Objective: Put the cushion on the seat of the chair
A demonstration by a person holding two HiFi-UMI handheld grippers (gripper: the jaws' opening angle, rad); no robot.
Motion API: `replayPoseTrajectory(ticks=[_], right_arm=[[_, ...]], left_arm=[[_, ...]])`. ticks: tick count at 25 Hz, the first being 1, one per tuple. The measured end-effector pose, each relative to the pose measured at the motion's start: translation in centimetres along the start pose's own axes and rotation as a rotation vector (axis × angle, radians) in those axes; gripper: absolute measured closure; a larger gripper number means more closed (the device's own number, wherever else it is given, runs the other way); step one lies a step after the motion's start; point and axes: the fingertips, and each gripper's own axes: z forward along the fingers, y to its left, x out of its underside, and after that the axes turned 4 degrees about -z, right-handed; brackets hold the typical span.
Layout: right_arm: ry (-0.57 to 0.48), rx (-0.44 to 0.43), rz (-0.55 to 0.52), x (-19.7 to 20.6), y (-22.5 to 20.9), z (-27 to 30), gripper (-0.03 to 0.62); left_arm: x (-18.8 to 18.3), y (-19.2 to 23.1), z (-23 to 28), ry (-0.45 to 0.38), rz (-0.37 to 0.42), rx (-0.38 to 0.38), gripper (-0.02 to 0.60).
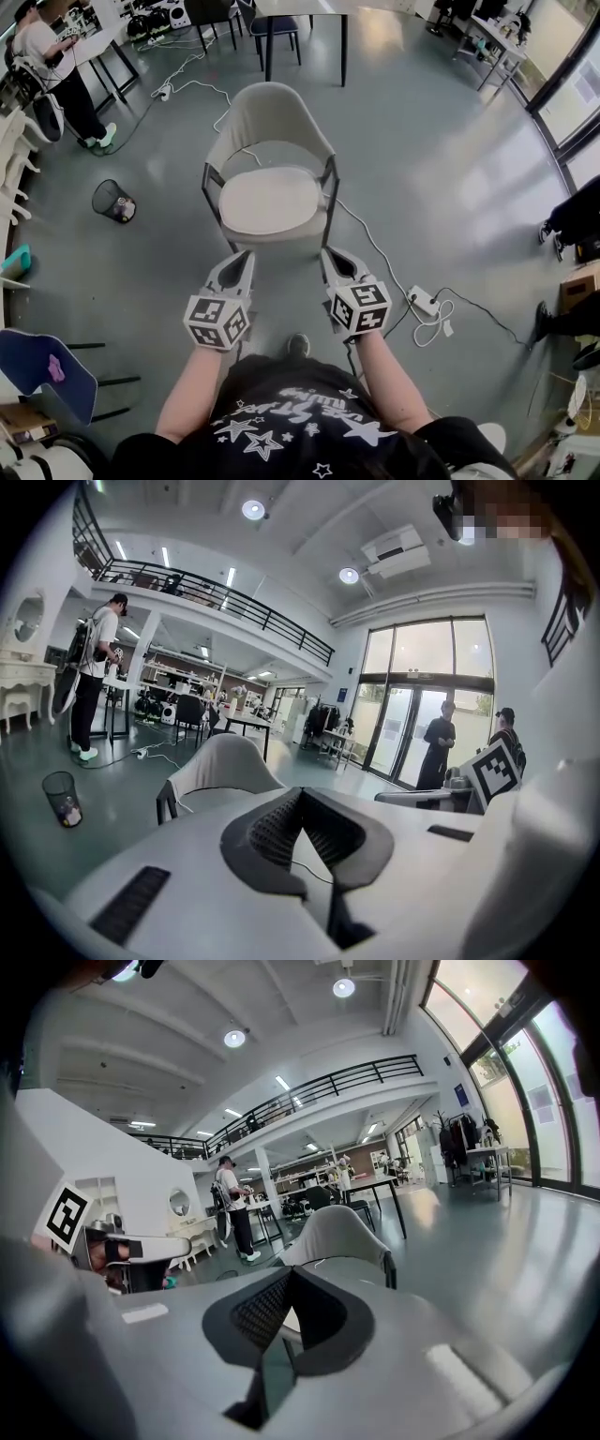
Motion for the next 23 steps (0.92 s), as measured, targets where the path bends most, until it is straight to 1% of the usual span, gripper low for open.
replayPoseTrajectory(ticks=[6,11,15,23], right_arm=[[0.034,-0.011,-0.027,0.8,2.8,0.1,0.591],[0.026,-0.017,-0.017,0.7,7.1,-0.5,0.591],[0.011,-0.038,-0.037,0.4,11.0,-1.3,0.591],[0.008,-0.029,-0.045,0.9,16.3,-2.0,0.591]], left_arm=[[0.7,-0.1,-1.9,0.009,0.002,0.043,0.572],[1.0,1.2,-5.9,0.017,-0.004,0.052,0.572],[1.1,2.2,-9.1,0.012,0.008,0.051,0.572],[0.6,3.7,-13.6,-0.014,0.022,0.085,0.572]])
